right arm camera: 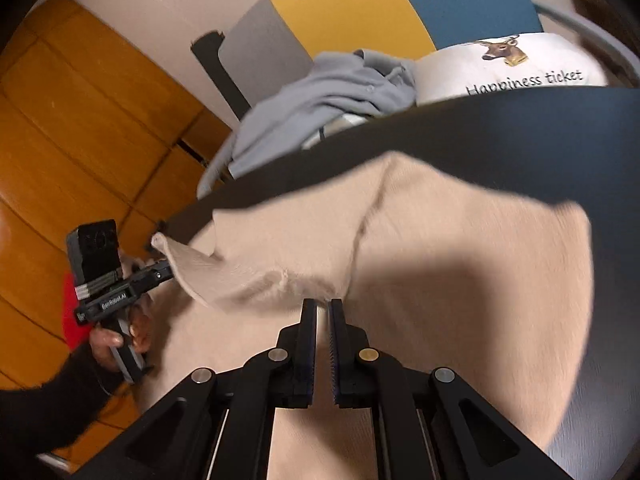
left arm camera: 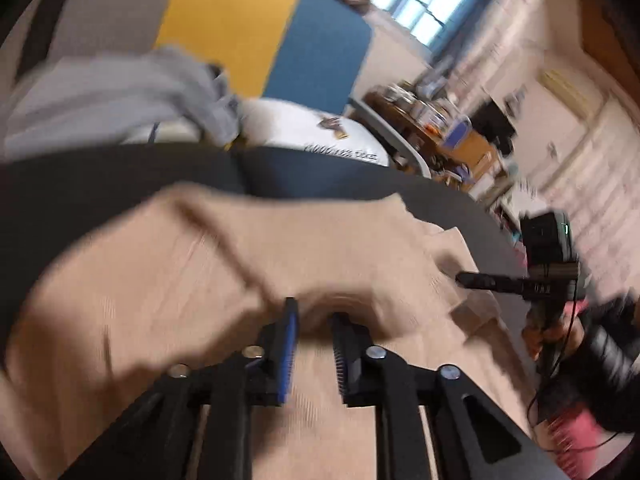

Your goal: Fold clothes

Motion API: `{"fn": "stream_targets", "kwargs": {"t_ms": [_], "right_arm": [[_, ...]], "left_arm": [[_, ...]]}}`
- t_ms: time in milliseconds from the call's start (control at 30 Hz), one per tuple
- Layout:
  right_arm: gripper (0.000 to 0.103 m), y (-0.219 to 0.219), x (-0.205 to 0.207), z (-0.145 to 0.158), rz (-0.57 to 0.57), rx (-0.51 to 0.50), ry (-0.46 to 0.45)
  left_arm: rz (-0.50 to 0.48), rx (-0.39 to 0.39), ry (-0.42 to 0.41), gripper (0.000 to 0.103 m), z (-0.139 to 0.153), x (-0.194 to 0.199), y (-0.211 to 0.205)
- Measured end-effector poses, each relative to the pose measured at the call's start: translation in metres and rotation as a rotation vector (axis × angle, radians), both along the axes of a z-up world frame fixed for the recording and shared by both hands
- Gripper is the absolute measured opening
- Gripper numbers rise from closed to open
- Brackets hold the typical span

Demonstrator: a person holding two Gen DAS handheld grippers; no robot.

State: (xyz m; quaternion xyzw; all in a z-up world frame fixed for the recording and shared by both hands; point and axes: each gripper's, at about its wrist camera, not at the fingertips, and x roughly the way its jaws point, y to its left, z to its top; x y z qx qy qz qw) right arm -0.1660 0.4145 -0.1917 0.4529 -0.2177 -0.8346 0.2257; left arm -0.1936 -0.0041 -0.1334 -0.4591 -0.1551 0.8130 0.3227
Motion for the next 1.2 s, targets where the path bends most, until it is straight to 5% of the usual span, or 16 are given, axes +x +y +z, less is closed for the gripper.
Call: {"fn": "stream_targets", "kwargs": {"t_ms": [100,133,200,300,467,500,533,567,733,800,867,1000,1067,1200], "right_arm": [[0.011,0.009,0.011,0.0,-0.028,-0.052,-0.02],[0.021,0.012,0.011,0.001,-0.046,-0.076,-0.021],[0.036,0.015,0.012,0.002,-0.076,-0.105,-0.018],[0.037,0.008,-0.002,-0.005,-0.091,-0.115,-0.054],[0.037,-0.013,-0.018,-0.021,-0.065,-0.071,-0.109],[0.033,-0.016,-0.019,-0.021,-0.057,-0.066,-0.1],[0.017,-0.021,-0.019,-0.018,-0.044,-0.05,-0.093],[0.006,-0.026,-0.018,-0.013,-0.027,-0.031,-0.08],[0.006,-0.038,-0.005,0.009,0.001,0.061,-0.026],[0.006,-0.041,-0.003,-0.001,0.0,0.122,-0.06],[0.006,-0.036,-0.001,-0.008,-0.032,0.102,-0.064],[0.015,-0.023,0.005,-0.02,-0.106,0.039,-0.063],[0.03,-0.027,0.014,-0.005,-0.142,0.131,0.01],[0.068,-0.052,0.041,0.029,-0.117,0.236,0.156]], "left_arm": [[0.108,0.167,-0.119,0.02,-0.015,0.004,-0.03],[0.135,0.205,-0.146,0.02,-0.018,0.004,-0.036],[0.14,0.281,-0.201,0.021,-0.024,0.004,-0.04],[0.126,0.348,-0.282,0.027,-0.032,-0.003,-0.03],[0.099,0.219,-0.276,0.022,-0.031,-0.013,0.004],[0.096,0.185,-0.25,0.011,-0.026,-0.014,0.009],[0.094,0.153,-0.222,0.004,-0.021,-0.015,0.013],[0.095,0.14,-0.201,0.004,-0.016,-0.014,0.014],[0.137,-0.001,-0.174,0.006,-0.02,-0.009,0.012],[0.155,0.032,-0.157,0.008,-0.023,-0.005,0.007],[0.181,0.059,-0.147,0.021,-0.019,0.0,0.005],[0.211,-0.007,-0.062,0.035,0.003,0.036,0.0],[0.214,-0.003,-0.026,0.036,0.014,0.061,-0.011],[0.37,0.061,-0.039,0.037,0.017,0.11,-0.073]]}}
